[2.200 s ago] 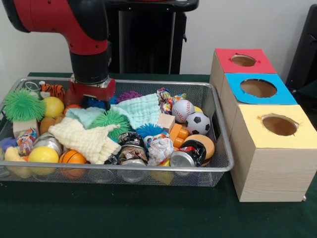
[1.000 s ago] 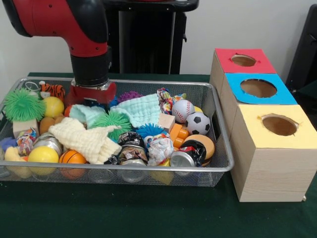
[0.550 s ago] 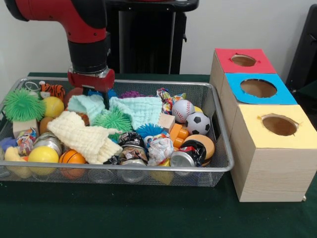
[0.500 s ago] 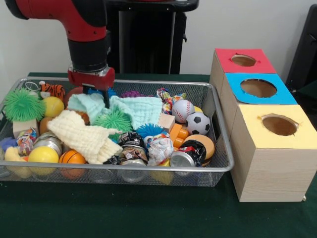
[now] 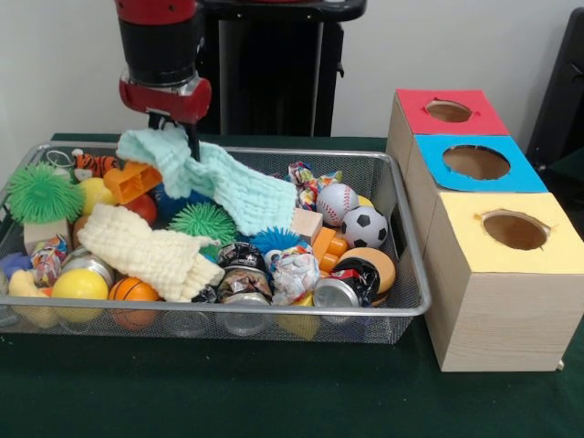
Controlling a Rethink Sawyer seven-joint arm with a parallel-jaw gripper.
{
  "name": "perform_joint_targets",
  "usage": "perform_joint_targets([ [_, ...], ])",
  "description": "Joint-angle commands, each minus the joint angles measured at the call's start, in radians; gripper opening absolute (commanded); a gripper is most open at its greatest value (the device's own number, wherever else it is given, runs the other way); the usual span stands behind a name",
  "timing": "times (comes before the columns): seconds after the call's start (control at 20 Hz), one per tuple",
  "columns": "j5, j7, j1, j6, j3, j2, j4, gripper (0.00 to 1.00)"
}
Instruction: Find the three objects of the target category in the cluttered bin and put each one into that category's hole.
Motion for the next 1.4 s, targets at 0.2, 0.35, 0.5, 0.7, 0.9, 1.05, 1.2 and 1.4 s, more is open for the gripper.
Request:
perform_joint_targets([
  [0.2, 0.134, 0.048, 0.08, 0.17, 0.048, -0.133, 0.057, 0.0],
  [0.35, 0.149, 0.054, 0.1, 0.178, 0.036, -0.134, 0.053, 0.0],
  [0.5, 0.163, 0.062, 0.123, 0.183, 0.026, -0.128, 0.043, 0.0],
  [0.7, 0.191, 0.096, 0.168, 0.196, 0.007, -0.134, 0.029, 0.0],
  [0.9, 0.2, 0.148, 0.226, 0.152, -0.024, -0.085, -0.011, 0.0],
  [1.05, 0.219, 0.167, 0.254, 0.104, -0.032, -0.041, -0.02, 0.0],
  [1.2, 0.26, 0.166, 0.269, 0.111, -0.024, -0.031, -0.019, 0.0],
  [1.4, 0.277, 0.188, 0.308, 0.06, -0.042, 0.01, -0.031, 0.0],
])
